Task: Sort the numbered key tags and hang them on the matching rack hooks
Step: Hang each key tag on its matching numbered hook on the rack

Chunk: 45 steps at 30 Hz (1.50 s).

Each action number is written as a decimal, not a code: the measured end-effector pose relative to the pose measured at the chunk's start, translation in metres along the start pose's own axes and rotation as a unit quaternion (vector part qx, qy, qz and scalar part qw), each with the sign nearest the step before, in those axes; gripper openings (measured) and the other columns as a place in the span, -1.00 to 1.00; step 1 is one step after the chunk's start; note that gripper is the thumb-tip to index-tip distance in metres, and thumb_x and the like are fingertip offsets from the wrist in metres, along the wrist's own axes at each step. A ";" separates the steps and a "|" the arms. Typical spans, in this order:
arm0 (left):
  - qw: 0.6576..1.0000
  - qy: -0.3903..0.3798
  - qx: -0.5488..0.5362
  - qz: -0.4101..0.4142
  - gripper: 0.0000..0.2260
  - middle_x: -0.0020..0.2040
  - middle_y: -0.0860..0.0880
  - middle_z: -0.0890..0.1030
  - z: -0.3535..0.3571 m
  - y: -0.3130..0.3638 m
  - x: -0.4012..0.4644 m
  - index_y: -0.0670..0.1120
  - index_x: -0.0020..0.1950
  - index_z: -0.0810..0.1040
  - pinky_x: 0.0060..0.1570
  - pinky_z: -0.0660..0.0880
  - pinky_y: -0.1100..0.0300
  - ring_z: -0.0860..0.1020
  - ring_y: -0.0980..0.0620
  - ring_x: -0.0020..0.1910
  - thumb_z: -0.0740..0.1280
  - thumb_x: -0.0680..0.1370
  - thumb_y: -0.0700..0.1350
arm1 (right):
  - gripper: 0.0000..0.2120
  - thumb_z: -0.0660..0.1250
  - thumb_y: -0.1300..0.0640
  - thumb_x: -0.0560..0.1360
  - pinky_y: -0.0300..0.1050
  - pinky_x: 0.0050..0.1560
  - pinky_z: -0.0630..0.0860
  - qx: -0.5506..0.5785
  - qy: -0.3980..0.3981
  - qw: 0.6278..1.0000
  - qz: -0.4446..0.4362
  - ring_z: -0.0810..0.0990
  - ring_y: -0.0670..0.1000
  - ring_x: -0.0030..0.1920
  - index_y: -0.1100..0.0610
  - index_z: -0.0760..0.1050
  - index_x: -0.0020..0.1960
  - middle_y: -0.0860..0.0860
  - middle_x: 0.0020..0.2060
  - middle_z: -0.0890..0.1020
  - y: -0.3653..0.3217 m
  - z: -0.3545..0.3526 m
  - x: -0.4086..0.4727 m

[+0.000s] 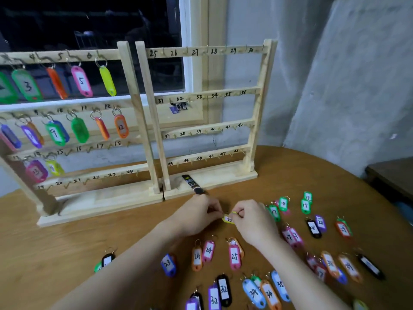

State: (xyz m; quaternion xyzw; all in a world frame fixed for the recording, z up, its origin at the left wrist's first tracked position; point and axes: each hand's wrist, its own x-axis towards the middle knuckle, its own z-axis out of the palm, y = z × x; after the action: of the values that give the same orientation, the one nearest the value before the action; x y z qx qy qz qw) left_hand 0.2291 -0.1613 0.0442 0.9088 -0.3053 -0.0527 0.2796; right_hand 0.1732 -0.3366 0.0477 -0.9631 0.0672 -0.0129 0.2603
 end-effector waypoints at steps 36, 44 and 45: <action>0.886 0.404 0.011 -0.227 -0.86 -0.41 0.17 0.58 -0.222 -0.084 -0.154 -0.06 -0.14 0.68 -0.43 0.32 0.42 0.49 0.31 -0.48 0.40 0.60 -0.12 | -0.72 0.26 0.05 0.67 -0.34 -0.47 0.39 0.285 -0.109 0.935 -0.179 0.60 -0.12 -0.48 0.21 0.61 -0.07 0.08 -0.34 0.63 -0.274 0.035 -0.004; 0.871 0.414 0.057 -0.259 -0.77 -0.39 0.00 0.62 -0.223 -0.092 -0.151 -0.10 -0.18 0.68 -0.30 0.53 0.09 0.58 -0.03 -0.38 0.38 0.61 -0.02 | -0.70 0.16 0.07 0.70 -0.26 -0.46 0.36 0.278 -0.109 0.941 -0.161 0.61 -0.14 -0.49 0.20 0.56 -0.04 0.04 -0.26 0.62 -0.285 0.041 0.002; 0.869 0.414 0.067 -0.262 -0.78 -0.39 0.01 0.62 -0.223 -0.092 -0.151 -0.07 -0.18 0.69 -0.29 0.55 0.09 0.58 -0.04 -0.37 0.38 0.60 -0.01 | -0.70 0.15 0.07 0.71 -0.23 -0.43 0.38 0.277 -0.108 0.941 -0.162 0.61 -0.14 -0.49 0.20 0.56 -0.01 0.05 -0.21 0.64 -0.287 0.042 0.003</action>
State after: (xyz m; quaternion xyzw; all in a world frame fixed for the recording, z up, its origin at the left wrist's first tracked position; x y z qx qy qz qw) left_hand 0.2145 0.0937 0.1698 0.9102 0.0848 0.2780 0.2949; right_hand 0.2135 -0.0703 0.1553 -0.8462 -0.1242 0.0315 0.5172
